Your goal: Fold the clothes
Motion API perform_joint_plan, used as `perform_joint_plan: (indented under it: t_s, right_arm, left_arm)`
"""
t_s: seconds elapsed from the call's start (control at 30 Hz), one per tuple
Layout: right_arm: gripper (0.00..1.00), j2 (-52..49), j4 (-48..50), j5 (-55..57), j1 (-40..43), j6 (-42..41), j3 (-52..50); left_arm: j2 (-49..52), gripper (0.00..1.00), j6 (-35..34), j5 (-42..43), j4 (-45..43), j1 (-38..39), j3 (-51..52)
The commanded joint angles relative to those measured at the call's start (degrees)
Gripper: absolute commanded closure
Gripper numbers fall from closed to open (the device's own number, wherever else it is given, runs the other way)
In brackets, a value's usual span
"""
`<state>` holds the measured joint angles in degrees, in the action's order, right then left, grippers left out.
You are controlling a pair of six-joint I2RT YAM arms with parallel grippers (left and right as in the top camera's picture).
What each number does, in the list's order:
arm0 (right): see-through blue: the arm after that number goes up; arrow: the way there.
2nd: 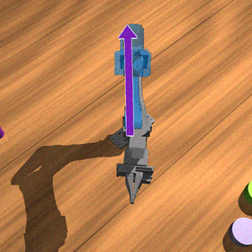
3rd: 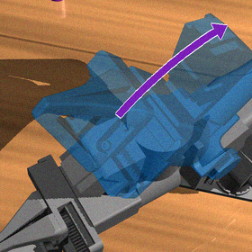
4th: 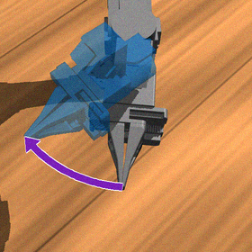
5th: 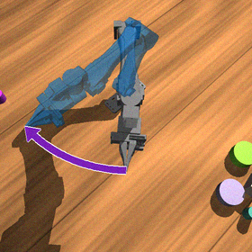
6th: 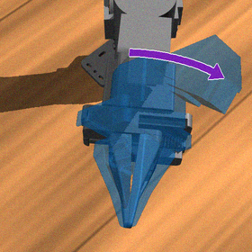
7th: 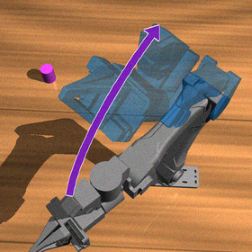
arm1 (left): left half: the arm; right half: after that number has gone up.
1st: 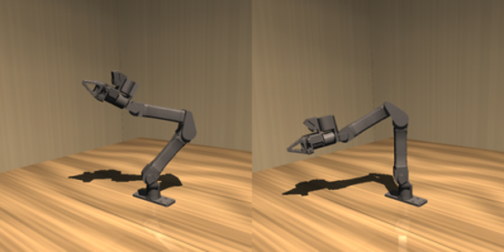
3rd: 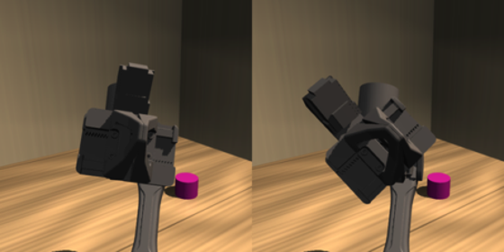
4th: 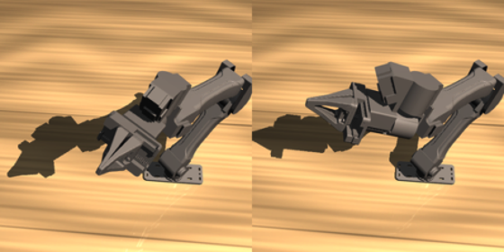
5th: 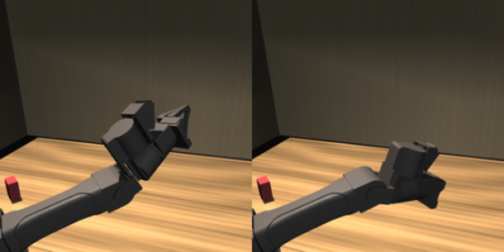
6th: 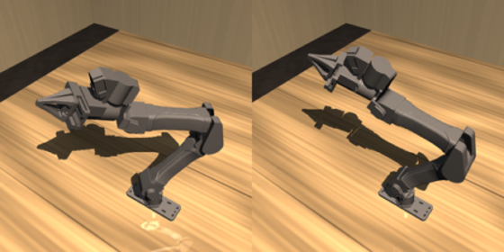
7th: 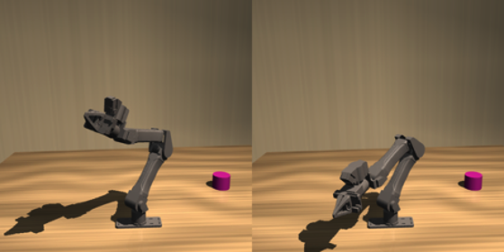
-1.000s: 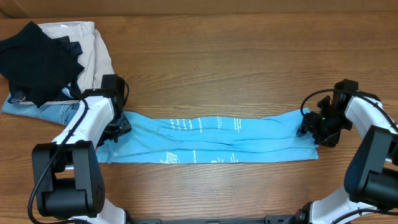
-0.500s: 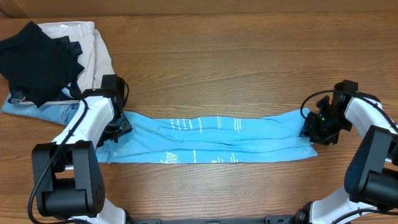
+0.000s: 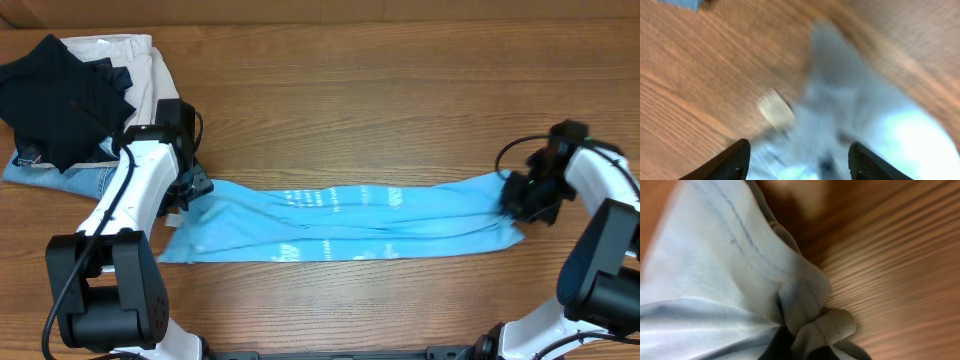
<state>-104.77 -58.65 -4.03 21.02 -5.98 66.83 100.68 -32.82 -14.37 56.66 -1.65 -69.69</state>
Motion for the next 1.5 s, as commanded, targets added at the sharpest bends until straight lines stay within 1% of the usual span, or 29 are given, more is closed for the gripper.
perform_joint_plan:
  t_s: [0.0, 0.07, 0.13, 0.23, 0.3, 0.5, 0.67, 0.8, 1.0, 1.1, 1.2, 1.47]
  right_arm:
    - [0.96, -0.02, -1.36, 8.04, 4.42, -3.26, 7.98]
    - [0.96, -0.02, -3.15, 8.81, 5.79, -2.75, 11.04]
    - [0.95, -0.02, -6.99, 8.66, 6.19, -2.58, 15.52]
    - [0.92, -0.02, -10.58, 5.49, 3.28, -0.81, 18.49]
    - [0.89, -0.02, -12.68, 5.27, -0.44, -0.59, 18.8]
    - [0.9, -0.04, -17.49, 5.6, -14.62, -0.22, 18.64]
    - [0.92, -0.04, -19.96, 5.62, -24.61, -5.84, 18.25]
    - [0.92, -0.04, -18.99, 5.25, -31.34, -9.18, 15.8]
    - [0.92, -0.07, -13.11, 2.62, -39.87, -9.35, 11.15]
    - [0.92, -0.07, -11.32, 2.67, -42.53, -10.08, 9.92]
    - [0.92, -0.2, -9.64, 2.6, -44.5, -11.91, 9.38]
    - [0.91, -0.22, -8.02, 1.27, -45.77, -11.82, 9.35]
  left_arm:
    - [0.44, 0.34, 1.38, 2.47, 0.31, -0.2, -2.05]
    - [0.44, 0.34, 1.38, 3.04, 0.33, -0.2, -2.08]
    - [0.44, 0.34, 1.51, 4.13, 0.33, -0.2, -2.08]
    - [0.44, 0.34, 1.53, 4.48, 0.37, -0.2, -2.08]
    - [0.44, 0.34, 1.55, 5.01, 0.55, -0.2, -2.08]
    - [0.44, 0.34, 1.55, 5.03, 1.25, -0.2, -2.08]
    - [0.44, 0.34, 1.84, 5.01, 1.73, -0.2, -2.08]
    - [0.44, 0.35, 2.62, 4.98, 2.01, -0.2, -2.08]
    - [0.46, 0.35, 2.6, 5.01, 2.01, -0.2, -2.08]
    - [0.44, 0.35, 2.6, 5.01, 2.01, -0.2, -2.08]
    - [0.46, 0.35, 2.6, 5.01, 2.03, -0.2, -2.08]
    - [0.46, 0.35, 2.6, 5.01, 2.01, -0.2, -2.08]
